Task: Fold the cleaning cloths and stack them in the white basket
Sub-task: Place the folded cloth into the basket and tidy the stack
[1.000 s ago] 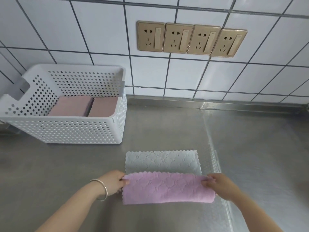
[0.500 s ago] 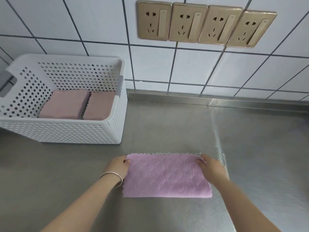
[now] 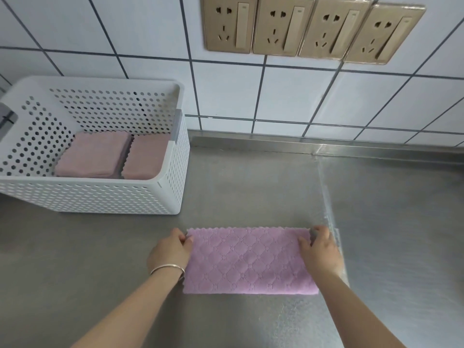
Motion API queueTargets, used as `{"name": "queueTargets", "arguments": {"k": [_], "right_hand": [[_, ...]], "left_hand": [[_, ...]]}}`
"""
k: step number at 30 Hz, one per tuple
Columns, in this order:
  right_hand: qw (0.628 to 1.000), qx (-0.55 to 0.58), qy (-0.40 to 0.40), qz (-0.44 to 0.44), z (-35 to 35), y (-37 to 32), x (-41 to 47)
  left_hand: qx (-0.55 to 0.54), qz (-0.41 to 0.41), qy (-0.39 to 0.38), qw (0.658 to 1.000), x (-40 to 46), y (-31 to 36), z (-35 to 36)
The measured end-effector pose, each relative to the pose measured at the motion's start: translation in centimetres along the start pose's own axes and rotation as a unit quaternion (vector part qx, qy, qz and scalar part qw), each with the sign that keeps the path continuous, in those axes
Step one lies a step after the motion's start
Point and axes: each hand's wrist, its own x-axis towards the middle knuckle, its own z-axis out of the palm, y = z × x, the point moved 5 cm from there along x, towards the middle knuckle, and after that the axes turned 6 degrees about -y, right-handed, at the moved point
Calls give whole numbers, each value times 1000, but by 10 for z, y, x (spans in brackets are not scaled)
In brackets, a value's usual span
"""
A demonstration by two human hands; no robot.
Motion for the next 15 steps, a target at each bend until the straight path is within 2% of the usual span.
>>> {"name": "queueTargets", "arguments": {"k": [2, 4, 7, 9, 11, 15], "right_hand": [[996, -51, 72, -17, -1, -2, -10], [982, -135, 88, -99, 10, -15, -26], [952, -157, 33, -260, 44, -35, -58], [935, -173, -12, -311, 65, -39, -76], [934, -184, -37, -305, 76, -33, -82], [954, -184, -34, -236, 70, -3, -76]], "left_hand": [[-32, 43, 114, 992, -12, 0, -6], [11, 153, 171, 973, -27, 12, 0], [121, 299, 77, 943, -48, 37, 36], [198, 347, 29, 916, -55, 45, 60], [254, 364, 19, 896, -55, 44, 75], [255, 365, 29, 895, -48, 36, 82]]}}
